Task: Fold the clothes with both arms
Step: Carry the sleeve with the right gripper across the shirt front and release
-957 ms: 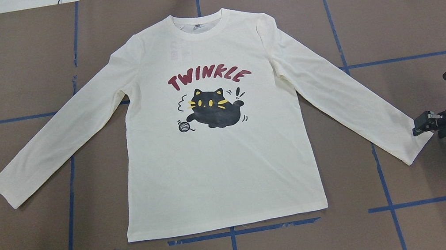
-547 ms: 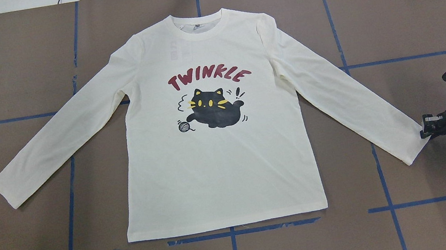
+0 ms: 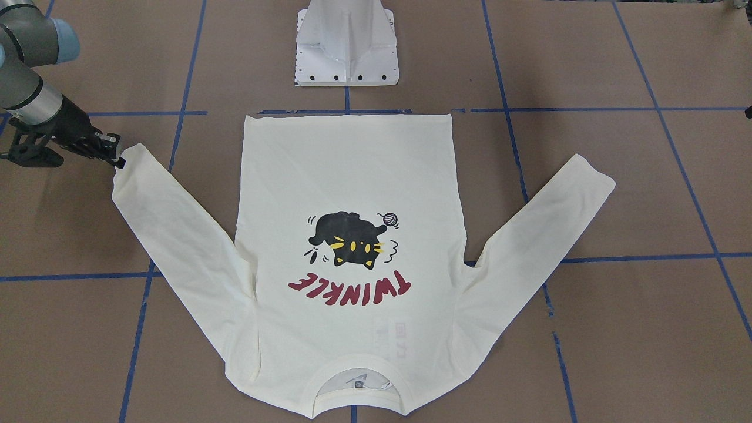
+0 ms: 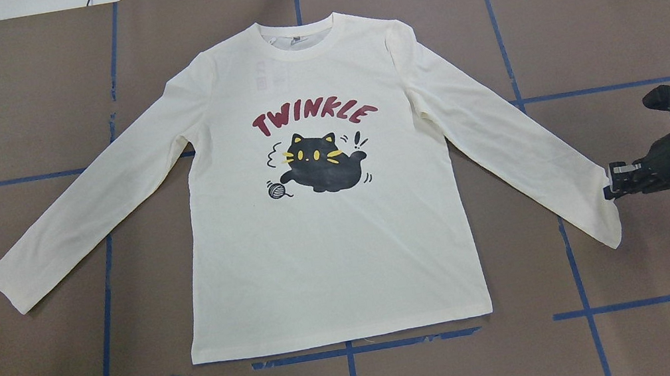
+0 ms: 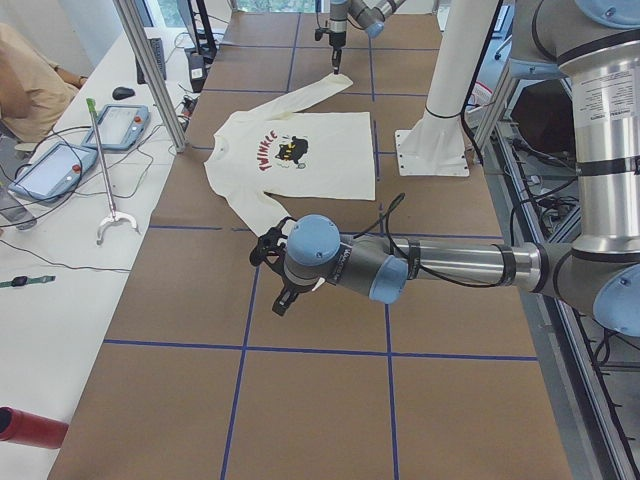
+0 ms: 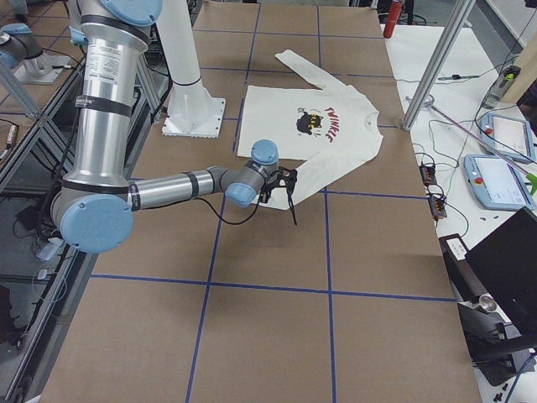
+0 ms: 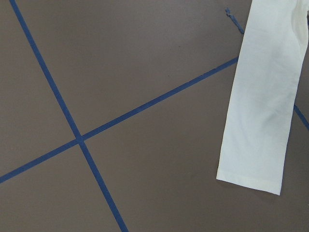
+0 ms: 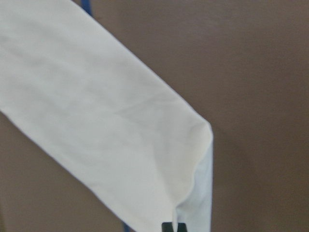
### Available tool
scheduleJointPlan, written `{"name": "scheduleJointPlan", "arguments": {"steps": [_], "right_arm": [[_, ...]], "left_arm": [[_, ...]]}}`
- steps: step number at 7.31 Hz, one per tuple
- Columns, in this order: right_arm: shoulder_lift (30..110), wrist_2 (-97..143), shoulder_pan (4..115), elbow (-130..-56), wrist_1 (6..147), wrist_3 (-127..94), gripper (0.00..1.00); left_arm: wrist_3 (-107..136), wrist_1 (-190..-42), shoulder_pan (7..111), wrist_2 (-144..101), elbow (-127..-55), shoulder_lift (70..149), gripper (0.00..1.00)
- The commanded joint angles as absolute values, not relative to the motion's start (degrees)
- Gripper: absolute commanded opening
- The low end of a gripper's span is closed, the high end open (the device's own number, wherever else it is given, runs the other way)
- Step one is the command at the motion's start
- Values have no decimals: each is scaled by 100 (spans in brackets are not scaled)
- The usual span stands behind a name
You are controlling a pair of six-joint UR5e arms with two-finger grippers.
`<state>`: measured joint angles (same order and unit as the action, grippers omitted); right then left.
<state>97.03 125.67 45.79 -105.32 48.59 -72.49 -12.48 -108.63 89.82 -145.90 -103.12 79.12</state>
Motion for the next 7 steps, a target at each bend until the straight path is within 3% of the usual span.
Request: {"name": "scheduleJointPlan", "arguments": {"steps": [1,3,4,6,7], "right_arm": [[7816,12604,4597,-10565,6072,-8311,0],[5329,12324,4544,-10173,8629,-8471,0],[4413,12087,4448,-9255,8492,-8934,0],[2521,11141,3739,-6272,6769,-9882,0],[2087,10161,3161,-5223,5828,-9940,13]], "left_arm": [[-1248,-10872,8982,-14599,-10318,7910,100],[-1248,-10872,8982,-14625,-10310,7919,100],[-1248,-10872,8982,-14625,-10318,7910,100],[-1248,-10872,8982,-14738,-10327,7901,100],[-1248,-10872,8991,-14748,-10362,7893,100]]}}
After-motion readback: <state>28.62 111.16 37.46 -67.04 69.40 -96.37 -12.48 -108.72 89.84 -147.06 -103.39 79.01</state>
